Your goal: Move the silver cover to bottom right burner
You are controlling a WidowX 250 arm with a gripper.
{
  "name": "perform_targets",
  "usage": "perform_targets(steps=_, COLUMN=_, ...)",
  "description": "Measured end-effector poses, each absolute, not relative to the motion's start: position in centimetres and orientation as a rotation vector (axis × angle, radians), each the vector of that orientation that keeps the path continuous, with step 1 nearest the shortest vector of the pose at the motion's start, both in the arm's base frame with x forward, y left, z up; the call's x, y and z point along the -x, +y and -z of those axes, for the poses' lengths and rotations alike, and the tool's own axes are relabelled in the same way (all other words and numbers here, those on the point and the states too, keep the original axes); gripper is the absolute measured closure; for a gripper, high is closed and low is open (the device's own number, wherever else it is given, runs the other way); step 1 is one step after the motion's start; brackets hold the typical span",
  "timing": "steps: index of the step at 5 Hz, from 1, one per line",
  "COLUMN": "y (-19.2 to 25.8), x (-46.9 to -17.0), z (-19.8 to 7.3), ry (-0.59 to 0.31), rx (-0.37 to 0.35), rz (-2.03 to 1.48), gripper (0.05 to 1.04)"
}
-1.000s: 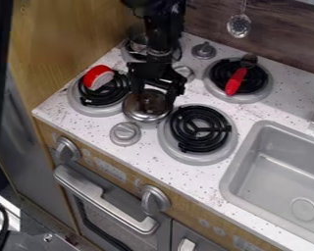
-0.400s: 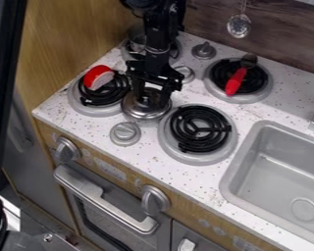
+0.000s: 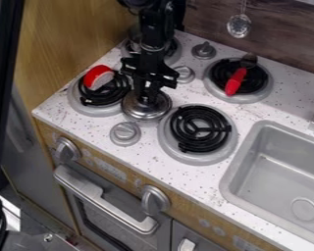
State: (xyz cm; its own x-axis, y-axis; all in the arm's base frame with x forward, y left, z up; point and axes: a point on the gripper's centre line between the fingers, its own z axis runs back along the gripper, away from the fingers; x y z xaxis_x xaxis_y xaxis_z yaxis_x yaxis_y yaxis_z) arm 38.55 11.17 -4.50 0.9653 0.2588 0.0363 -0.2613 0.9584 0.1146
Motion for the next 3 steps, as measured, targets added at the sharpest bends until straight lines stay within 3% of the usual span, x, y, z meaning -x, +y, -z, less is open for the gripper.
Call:
perform_targets(steps=1, y=10.3, x=-37.9, z=4.1, ry=-0.024, rx=-0.106, rz=-0.26, gripper=0.815)
perform_targets(steps=3, y=5.0, x=-37.4, z=-1.5, ry=-0.183, rx=-0.102, rz=-0.179, gripper=0.815)
